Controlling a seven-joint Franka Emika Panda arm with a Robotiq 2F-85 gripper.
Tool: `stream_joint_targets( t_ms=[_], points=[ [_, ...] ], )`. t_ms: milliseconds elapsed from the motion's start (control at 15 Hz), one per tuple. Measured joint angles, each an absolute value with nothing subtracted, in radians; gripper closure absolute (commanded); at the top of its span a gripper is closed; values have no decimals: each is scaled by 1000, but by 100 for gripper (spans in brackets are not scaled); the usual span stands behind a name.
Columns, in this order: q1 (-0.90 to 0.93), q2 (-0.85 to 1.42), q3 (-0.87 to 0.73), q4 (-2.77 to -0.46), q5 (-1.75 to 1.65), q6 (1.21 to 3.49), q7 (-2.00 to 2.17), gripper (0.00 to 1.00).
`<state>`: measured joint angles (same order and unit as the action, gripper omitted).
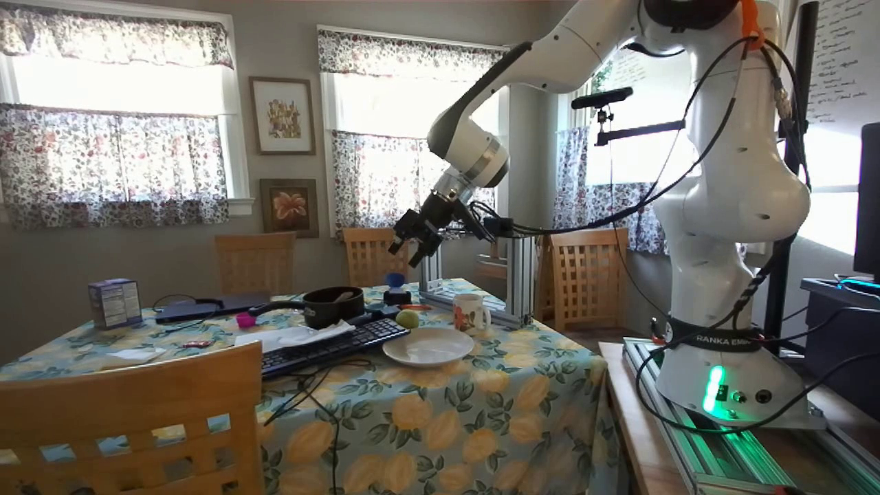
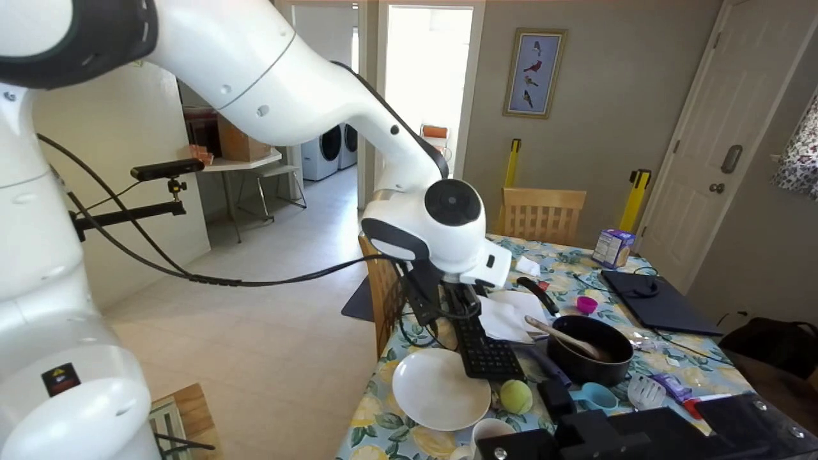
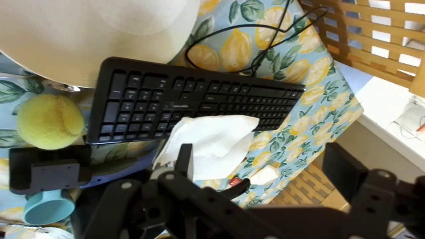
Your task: Pick up the computer keyboard and put it on top of the pot
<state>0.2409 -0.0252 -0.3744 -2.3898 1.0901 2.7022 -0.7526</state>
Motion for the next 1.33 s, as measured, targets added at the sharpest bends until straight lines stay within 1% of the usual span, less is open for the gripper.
stream_joint_targets(
  t_ms=[200, 467, 933, 1333],
  points=[
    [210, 64, -411, -2392, 1113, 2708, -768, 0],
    [195, 169, -416, -2374, 1124, 2707, -767, 0],
    [195, 183, -416, -2360, 1125, 2707, -765, 0],
    [144, 246, -415, -2299, 1242, 2642, -776, 0]
  ],
)
